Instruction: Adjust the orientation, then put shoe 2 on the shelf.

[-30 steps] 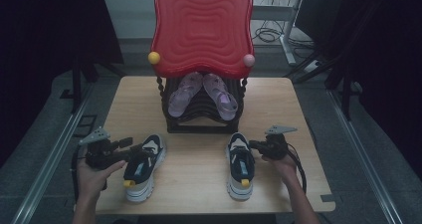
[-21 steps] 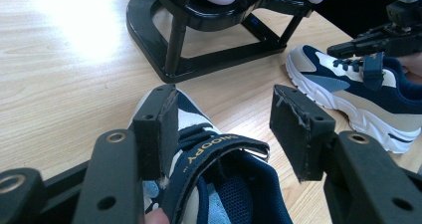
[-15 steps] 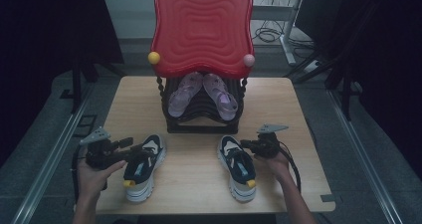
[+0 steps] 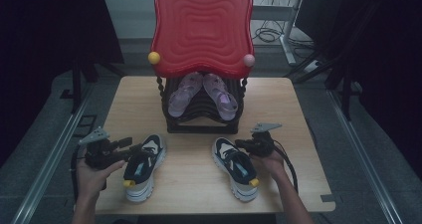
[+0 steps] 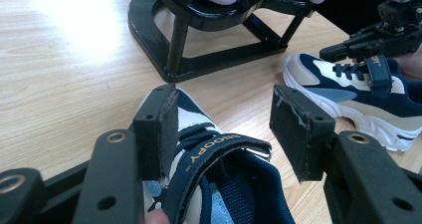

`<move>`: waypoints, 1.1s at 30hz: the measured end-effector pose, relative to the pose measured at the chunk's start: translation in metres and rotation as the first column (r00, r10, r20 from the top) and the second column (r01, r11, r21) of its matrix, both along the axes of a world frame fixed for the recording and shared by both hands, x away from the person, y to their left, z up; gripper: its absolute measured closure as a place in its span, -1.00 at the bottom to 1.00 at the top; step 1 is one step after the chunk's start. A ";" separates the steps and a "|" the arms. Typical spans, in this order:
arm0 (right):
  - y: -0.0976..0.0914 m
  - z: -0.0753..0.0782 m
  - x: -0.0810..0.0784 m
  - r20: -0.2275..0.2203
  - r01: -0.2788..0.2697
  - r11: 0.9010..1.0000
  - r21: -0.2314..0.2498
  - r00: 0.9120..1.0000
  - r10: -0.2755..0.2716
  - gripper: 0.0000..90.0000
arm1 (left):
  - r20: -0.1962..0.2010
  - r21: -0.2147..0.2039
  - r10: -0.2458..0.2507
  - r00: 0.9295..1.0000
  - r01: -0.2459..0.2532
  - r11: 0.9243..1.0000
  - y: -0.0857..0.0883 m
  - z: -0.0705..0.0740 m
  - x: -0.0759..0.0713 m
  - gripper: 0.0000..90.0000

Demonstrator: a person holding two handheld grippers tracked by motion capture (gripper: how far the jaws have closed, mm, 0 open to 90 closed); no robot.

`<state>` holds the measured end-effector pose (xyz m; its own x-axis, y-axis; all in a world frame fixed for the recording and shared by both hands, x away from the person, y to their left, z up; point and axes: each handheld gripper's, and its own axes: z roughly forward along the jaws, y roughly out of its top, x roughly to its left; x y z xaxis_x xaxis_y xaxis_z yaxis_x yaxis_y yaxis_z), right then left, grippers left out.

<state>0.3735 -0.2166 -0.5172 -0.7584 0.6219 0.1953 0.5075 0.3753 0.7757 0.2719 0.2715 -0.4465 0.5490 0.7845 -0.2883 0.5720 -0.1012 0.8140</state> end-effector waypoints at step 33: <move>-0.048 0.035 -0.050 0.110 0.108 0.990 0.091 0.987 -0.118 0.94 | -0.009 0.006 -0.007 1.000 0.007 1.000 -0.003 -0.004 0.000 -0.01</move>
<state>0.3239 -0.2647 -0.4825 -0.7048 0.6897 0.1662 0.4482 0.2513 0.8579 0.2715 0.2681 -0.4502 0.5519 0.7826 -0.2880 0.5783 -0.1103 0.8084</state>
